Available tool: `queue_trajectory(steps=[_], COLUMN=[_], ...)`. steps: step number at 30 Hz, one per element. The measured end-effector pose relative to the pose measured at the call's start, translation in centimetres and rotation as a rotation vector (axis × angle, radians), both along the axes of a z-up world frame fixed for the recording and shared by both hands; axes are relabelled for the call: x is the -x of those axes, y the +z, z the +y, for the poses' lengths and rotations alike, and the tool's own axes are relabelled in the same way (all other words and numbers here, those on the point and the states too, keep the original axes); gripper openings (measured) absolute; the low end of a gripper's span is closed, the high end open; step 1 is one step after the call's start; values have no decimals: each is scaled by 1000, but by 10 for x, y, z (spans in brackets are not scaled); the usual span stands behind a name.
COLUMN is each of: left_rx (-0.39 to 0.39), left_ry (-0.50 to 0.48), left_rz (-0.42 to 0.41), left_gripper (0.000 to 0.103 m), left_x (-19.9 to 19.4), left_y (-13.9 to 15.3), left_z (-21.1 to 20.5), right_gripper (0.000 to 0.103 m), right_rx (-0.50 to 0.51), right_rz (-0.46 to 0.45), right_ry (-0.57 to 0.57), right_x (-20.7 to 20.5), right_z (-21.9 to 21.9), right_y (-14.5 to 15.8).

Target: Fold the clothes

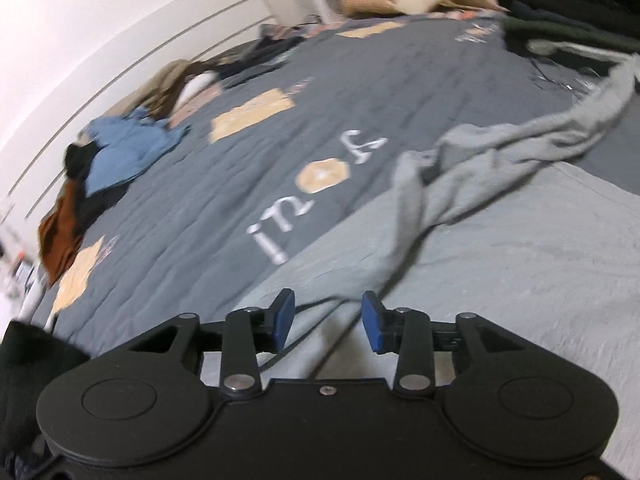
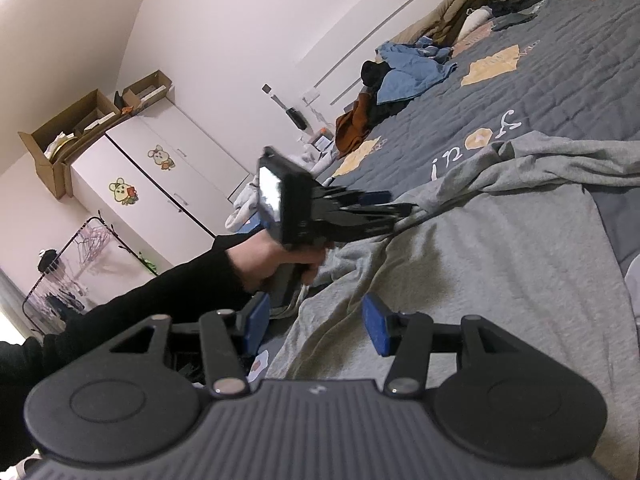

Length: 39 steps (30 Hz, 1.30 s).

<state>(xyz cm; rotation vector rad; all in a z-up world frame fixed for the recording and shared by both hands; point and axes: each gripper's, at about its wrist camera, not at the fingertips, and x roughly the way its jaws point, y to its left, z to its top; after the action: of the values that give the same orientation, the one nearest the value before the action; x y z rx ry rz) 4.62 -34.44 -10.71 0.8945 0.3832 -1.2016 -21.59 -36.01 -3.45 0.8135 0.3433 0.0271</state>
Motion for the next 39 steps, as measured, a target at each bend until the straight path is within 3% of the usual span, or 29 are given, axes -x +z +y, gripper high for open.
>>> queue_trajectory(steps=[3,8,9,10,13,16,27,33,39], left_rx=[-32,-61,-70,-79,-68,-41,23,18,9], left_ry=[-19,-48,-57,-66,-64,-55,22,131,189], left_rz=[-12,-34,-32,-31,24,12,-72,-77,-61], left_gripper=[45,45,38,24,11,8,7,7,9], left_x=[5,5,4,3,-8,-20,-51,-71,-74], left_y=[-14,-24,-24,-25,-11,7,36,19,2], left_z=[-15,-31,-33,-36,-44,-54,-123,-151,-148], right_gripper=[51,51,51,51,51,51,51,51,51], right_rx=[0,-8,-10,-12,-24,-32,-61,-47,-23], right_rz=[-2,-2,-1,-1,-7,-11,-10,-5,8], right_ry=[-1,0,0,-1,-6,-10,-47,-72,-96], right_x=[1,2,2,3,6,9,16,19,21], right_z=[0,-2,-2,-2,-3,-4,-12,-13,-15], right_y=[1,0,-1,-1,0,0,-4,-5,-5])
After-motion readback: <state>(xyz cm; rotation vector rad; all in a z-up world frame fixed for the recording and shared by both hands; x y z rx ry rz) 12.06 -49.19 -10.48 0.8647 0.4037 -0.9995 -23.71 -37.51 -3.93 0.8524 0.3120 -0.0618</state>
